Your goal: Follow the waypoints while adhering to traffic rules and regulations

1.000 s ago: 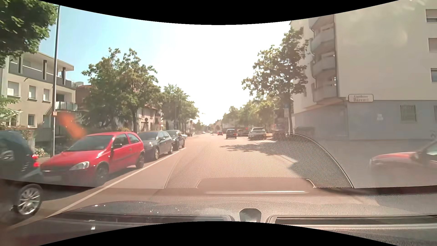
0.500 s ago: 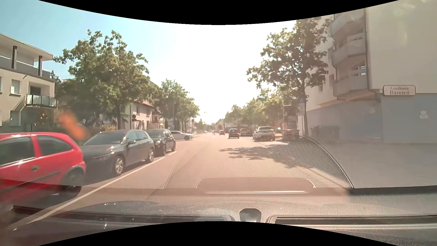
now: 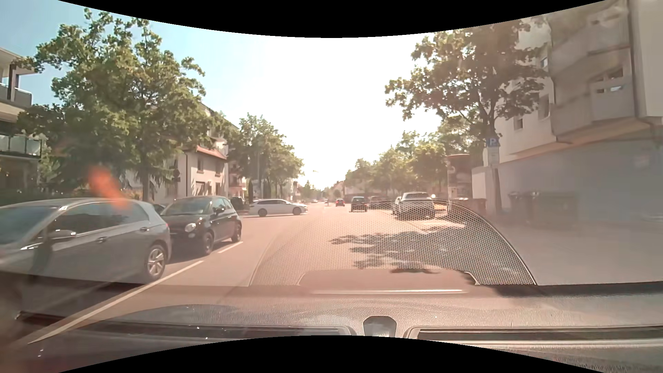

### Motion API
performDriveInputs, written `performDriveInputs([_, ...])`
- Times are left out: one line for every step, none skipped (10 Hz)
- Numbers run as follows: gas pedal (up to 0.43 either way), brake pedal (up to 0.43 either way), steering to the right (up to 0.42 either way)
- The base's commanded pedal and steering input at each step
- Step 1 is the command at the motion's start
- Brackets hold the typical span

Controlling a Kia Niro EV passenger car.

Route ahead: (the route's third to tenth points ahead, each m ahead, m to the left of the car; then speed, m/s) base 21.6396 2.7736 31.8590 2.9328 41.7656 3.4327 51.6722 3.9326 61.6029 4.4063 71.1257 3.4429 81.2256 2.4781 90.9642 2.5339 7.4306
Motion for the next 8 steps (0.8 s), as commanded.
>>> performDriveInputs([0.0, 0.0, -0.018])
performDriveInputs([0.0, 0.0, -0.02])
performDriveInputs([0.0, 0.0, -0.023])
performDriveInputs([0.0, 0.0, -0.023])
performDriveInputs([0.0, 0.0, -0.023])
performDriveInputs([0.0, 0.006, -0.023])
performDriveInputs([0.0, 0.012, -0.023])
performDriveInputs([0.0, 0.018, -0.023])
